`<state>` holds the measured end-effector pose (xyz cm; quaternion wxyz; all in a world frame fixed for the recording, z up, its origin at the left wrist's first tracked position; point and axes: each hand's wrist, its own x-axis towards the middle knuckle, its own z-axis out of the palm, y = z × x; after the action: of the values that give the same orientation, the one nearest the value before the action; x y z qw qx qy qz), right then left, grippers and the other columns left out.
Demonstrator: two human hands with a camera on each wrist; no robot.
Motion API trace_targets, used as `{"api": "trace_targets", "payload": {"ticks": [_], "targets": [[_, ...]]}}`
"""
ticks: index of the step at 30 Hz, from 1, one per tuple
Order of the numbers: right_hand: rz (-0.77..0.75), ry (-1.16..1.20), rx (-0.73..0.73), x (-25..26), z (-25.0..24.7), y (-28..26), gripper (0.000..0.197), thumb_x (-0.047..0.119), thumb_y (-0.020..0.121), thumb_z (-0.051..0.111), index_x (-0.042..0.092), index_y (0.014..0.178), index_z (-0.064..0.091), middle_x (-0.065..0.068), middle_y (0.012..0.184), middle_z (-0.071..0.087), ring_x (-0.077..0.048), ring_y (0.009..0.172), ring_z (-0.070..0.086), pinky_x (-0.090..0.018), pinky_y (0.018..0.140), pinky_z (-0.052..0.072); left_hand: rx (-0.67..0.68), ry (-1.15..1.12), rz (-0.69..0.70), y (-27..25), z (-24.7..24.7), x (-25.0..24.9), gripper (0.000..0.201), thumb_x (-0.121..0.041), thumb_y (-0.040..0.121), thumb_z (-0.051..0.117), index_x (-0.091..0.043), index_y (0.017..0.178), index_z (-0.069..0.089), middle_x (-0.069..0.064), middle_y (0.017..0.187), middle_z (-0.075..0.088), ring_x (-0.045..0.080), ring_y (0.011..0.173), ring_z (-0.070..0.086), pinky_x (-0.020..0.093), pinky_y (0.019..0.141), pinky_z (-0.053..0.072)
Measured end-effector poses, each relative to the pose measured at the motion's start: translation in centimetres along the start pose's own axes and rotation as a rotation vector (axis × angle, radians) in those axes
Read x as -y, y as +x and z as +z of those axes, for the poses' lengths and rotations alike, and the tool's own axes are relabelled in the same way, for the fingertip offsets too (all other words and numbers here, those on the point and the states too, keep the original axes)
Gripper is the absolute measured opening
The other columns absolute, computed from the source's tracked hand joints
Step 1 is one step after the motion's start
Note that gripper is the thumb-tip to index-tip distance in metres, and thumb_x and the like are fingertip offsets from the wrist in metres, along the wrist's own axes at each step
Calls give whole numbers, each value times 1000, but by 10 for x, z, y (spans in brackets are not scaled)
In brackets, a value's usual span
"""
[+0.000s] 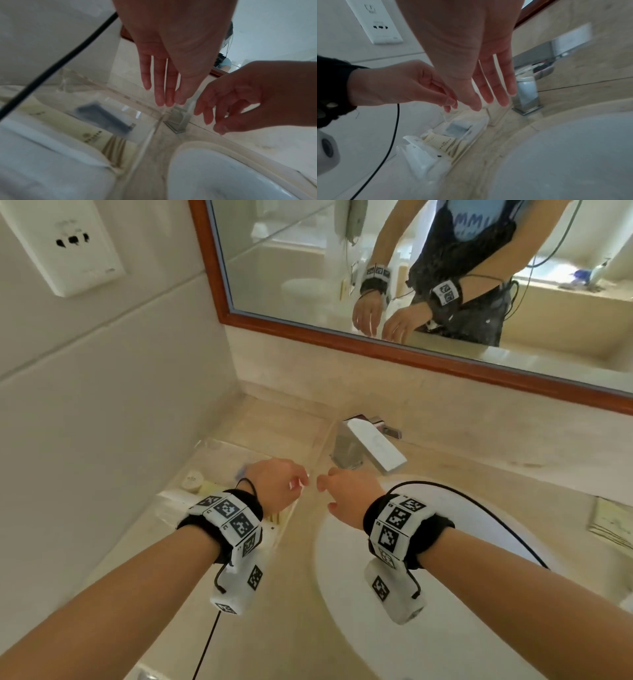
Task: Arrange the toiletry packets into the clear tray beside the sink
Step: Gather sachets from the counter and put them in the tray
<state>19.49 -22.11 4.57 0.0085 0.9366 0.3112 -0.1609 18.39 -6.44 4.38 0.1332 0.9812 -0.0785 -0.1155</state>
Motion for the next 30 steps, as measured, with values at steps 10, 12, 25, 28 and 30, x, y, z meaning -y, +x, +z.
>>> {"api": "trace_targets", "payload": {"ticks": [10,12,25,28,30], "targets": [[94,30,-38,-89,27,-114,34,14,94,46,14,128,48,-9,123,56,-30,110,58,-35,83,47,41,101,140,-3,37,-142,25,-22,90,49,-28,107,65,-7,107,68,14,99,61,28,88,49],[131,41,-27,-111,33,-139,35,13,94,46,13,129,48,-9,123,56,-30,109,58,-35,83,47,44,128,185,3,45,-172,24,-23,91,49,-28,108,65,-8,107,68,13,100,61,27,86,48],[534,88,-13,-265,78,-287,31,13,93,48,13,124,50,-8,121,58,-29,108,59,-38,83,50,171,170,549,61,111,-381,27,-20,89,48,-24,110,64,-4,110,67,17,107,58,32,90,47],[638,97,16,-295,94,-322,30,13,93,48,13,123,50,-7,119,59,-28,106,60,-36,82,51,235,192,608,72,135,-423,27,-21,89,48,-26,111,62,-4,113,65,17,109,58,33,93,47],[704,115,47,-316,105,-340,30,12,93,48,13,123,50,-7,119,59,-27,106,60,-36,83,51,261,191,633,79,149,-445,27,-21,89,47,-27,112,61,-4,115,64,17,107,58,32,93,48]]}}
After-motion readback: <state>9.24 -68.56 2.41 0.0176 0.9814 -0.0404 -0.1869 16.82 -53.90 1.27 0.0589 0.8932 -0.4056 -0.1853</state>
